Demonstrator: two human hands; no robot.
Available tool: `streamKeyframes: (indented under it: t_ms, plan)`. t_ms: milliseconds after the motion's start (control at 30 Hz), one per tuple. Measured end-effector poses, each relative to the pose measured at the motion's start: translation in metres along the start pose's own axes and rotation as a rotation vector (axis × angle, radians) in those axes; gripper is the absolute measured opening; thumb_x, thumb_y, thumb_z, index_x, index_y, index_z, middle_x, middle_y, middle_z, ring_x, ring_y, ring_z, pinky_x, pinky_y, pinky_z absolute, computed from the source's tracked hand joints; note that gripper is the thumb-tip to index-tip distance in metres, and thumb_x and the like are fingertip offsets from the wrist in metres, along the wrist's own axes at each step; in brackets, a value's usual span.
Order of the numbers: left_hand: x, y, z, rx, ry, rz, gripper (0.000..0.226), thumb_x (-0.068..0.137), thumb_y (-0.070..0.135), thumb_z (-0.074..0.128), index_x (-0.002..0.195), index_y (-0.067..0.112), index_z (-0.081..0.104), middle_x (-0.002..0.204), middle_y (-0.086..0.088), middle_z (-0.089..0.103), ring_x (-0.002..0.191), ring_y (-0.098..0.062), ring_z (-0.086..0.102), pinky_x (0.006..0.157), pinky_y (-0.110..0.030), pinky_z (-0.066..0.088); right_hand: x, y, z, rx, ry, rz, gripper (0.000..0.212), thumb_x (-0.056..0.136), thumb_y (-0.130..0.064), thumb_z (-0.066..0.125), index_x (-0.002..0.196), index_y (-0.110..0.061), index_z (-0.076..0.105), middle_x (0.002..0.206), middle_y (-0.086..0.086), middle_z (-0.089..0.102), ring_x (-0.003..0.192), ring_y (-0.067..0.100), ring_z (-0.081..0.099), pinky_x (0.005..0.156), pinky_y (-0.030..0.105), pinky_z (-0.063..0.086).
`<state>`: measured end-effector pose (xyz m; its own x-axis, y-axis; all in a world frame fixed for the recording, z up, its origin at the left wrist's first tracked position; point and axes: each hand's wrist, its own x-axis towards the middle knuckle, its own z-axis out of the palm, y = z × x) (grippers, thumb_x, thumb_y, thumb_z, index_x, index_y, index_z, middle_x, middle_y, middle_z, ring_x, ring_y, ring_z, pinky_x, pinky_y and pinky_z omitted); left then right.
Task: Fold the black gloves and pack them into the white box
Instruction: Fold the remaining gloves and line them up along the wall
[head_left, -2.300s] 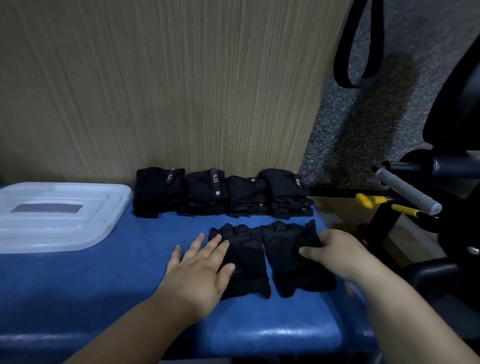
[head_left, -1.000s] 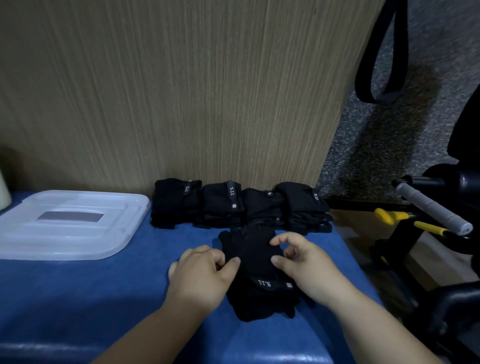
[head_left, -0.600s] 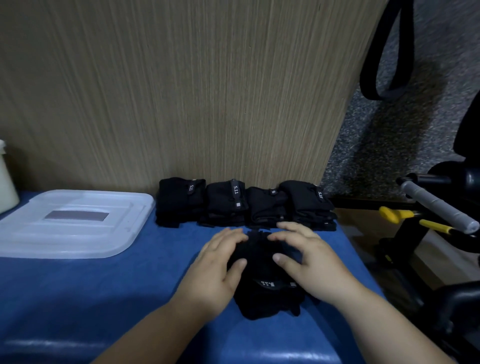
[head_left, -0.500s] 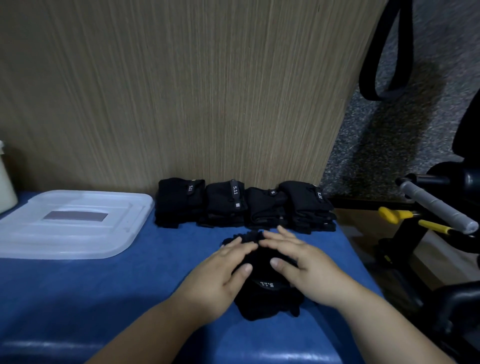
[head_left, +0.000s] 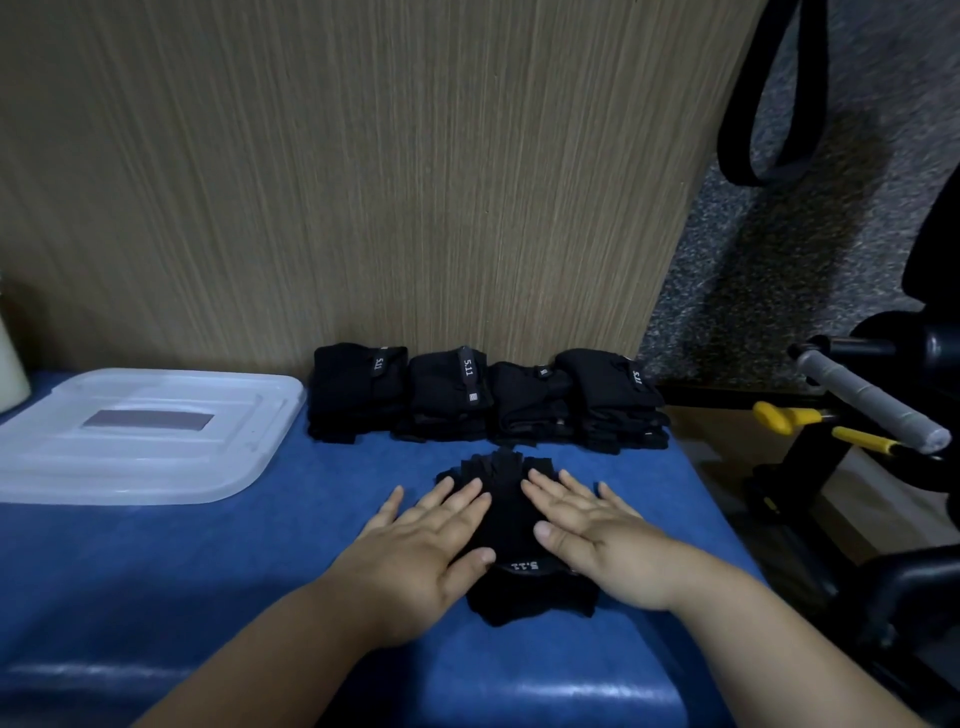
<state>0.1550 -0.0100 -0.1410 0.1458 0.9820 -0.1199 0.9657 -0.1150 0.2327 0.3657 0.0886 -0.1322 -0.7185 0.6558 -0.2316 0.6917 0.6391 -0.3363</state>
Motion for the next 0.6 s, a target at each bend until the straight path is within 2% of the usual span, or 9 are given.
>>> streamKeyframes:
  t_ms: [100, 233, 400, 433, 467, 500, 533, 567, 600]
  plan:
    - [-0.003, -0.003, 0.0, -0.015, 0.01, -0.009, 0.088, 0.069, 0.074, -0.007, 0.15, 0.039, -0.009, 0.152, 0.026, -0.019, 0.137, 0.006, -0.026, 0.115, -0.033, -0.019, -0.002, 0.007, 0.002, -0.023, 0.033, 0.009, 0.052, 0.1, -0.049, 0.017, 0.15, -0.041, 0.003, 0.147, -0.033, -0.007, 0.139, -0.005, -0.017, 0.117, 0.03, -0.012]
    - [-0.005, -0.007, -0.001, -0.034, 0.024, -0.009, 0.096, 0.061, 0.075, -0.012, 0.149, 0.039, -0.009, 0.151, 0.027, -0.02, 0.138, 0.005, -0.025, 0.115, -0.032, -0.018, -0.008, 0.014, 0.001, -0.067, 0.095, -0.001, 0.05, 0.102, -0.043, 0.021, 0.15, -0.039, 0.008, 0.151, -0.029, -0.003, 0.14, -0.002, -0.014, 0.116, 0.024, -0.008]
    - [-0.007, -0.014, -0.002, -0.09, 0.091, 0.019, 0.101, 0.06, 0.081, -0.008, 0.151, 0.037, 0.001, 0.146, 0.03, -0.013, 0.139, 0.005, -0.018, 0.113, -0.024, -0.015, -0.017, 0.018, -0.004, -0.031, 0.242, -0.011, 0.048, 0.101, -0.033, 0.04, 0.148, -0.037, 0.028, 0.156, -0.02, 0.011, 0.145, 0.002, 0.008, 0.117, 0.02, 0.01]
    - [-0.008, -0.015, -0.004, -0.103, 0.125, 0.036, 0.1, 0.064, 0.085, -0.004, 0.151, 0.036, 0.007, 0.147, 0.03, -0.007, 0.14, 0.006, -0.015, 0.113, -0.022, -0.013, -0.019, 0.019, -0.005, -0.014, 0.279, -0.014, 0.048, 0.1, -0.031, 0.045, 0.145, -0.039, 0.032, 0.155, -0.023, 0.015, 0.144, 0.0, 0.013, 0.115, 0.018, 0.014]
    - [-0.009, -0.016, -0.005, -0.127, 0.17, 0.053, 0.093, 0.072, 0.085, 0.01, 0.151, 0.036, 0.014, 0.149, 0.03, 0.0, 0.141, 0.007, -0.009, 0.114, -0.019, -0.009, -0.022, 0.019, -0.007, 0.0, 0.311, -0.015, 0.049, 0.098, -0.028, 0.05, 0.143, -0.041, 0.036, 0.152, -0.026, 0.019, 0.141, -0.003, 0.017, 0.113, 0.016, 0.018]
    - [-0.01, -0.016, -0.007, -0.173, 0.209, 0.063, 0.076, 0.083, 0.073, 0.03, 0.149, 0.037, 0.022, 0.149, 0.029, 0.009, 0.141, 0.007, -0.002, 0.115, -0.016, -0.003, -0.024, 0.019, -0.008, 0.014, 0.336, -0.021, 0.05, 0.096, -0.025, 0.054, 0.14, -0.043, 0.04, 0.148, -0.029, 0.022, 0.138, -0.006, 0.02, 0.112, 0.016, 0.02]
    - [-0.011, -0.016, -0.009, -0.227, 0.242, 0.08, 0.06, 0.089, 0.05, 0.046, 0.146, 0.038, 0.029, 0.148, 0.03, 0.017, 0.14, 0.008, 0.005, 0.115, -0.014, 0.004, -0.026, 0.02, -0.009, 0.031, 0.352, -0.034, 0.051, 0.093, -0.023, 0.058, 0.136, -0.045, 0.043, 0.144, -0.031, 0.026, 0.136, -0.007, 0.023, 0.112, 0.016, 0.022]
    - [-0.012, -0.015, -0.011, -0.274, 0.269, 0.105, 0.059, 0.088, 0.029, 0.055, 0.142, 0.04, 0.035, 0.144, 0.032, 0.023, 0.137, 0.01, 0.012, 0.114, -0.012, 0.009, -0.027, 0.02, -0.01, 0.049, 0.359, -0.056, 0.053, 0.09, -0.02, 0.063, 0.132, -0.048, 0.046, 0.139, -0.032, 0.031, 0.134, -0.008, 0.026, 0.112, 0.016, 0.023]
    - [-0.013, -0.013, -0.012, -0.311, 0.277, 0.138, 0.063, 0.083, 0.018, 0.058, 0.138, 0.042, 0.039, 0.139, 0.034, 0.027, 0.134, 0.013, 0.016, 0.111, -0.008, 0.013, -0.028, 0.02, -0.01, 0.069, 0.351, -0.078, 0.056, 0.087, -0.017, 0.066, 0.127, -0.051, 0.048, 0.134, -0.032, 0.035, 0.132, -0.008, 0.029, 0.111, 0.014, 0.023]
